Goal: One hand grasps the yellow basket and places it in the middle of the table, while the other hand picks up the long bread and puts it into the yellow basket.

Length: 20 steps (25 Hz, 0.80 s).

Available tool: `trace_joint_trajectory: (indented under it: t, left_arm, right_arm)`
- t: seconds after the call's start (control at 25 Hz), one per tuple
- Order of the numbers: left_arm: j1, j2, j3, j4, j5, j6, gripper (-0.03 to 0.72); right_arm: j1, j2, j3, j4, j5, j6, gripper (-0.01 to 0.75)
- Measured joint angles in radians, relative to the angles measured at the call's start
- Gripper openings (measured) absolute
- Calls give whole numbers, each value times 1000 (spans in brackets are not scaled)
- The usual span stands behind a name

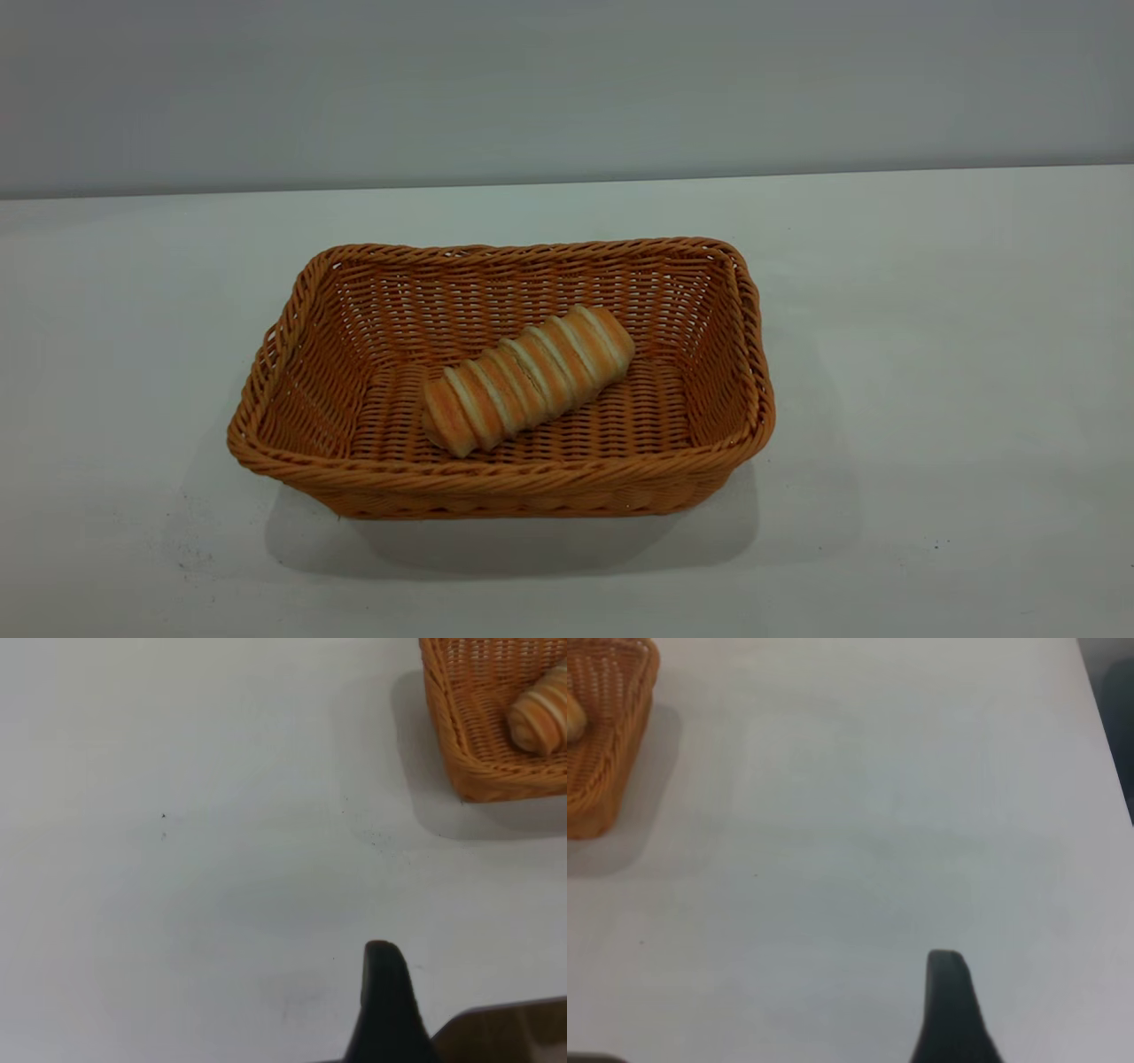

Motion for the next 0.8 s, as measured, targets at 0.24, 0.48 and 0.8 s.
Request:
trace_joint_trajectory:
  t: [0.24, 0.48, 0.8]
  left_arm:
    - [-15, 0, 0, -1, 0, 0, 561]
    - [-73, 0, 0, -1, 0, 0, 561]
    - [-73, 0, 0, -1, 0, 0, 561]
  right_arm:
    - [27, 0, 0, 0, 0, 0, 548]
    - [44, 0, 0, 0, 0, 1, 548]
    - [44, 0, 0, 0, 0, 1, 548]
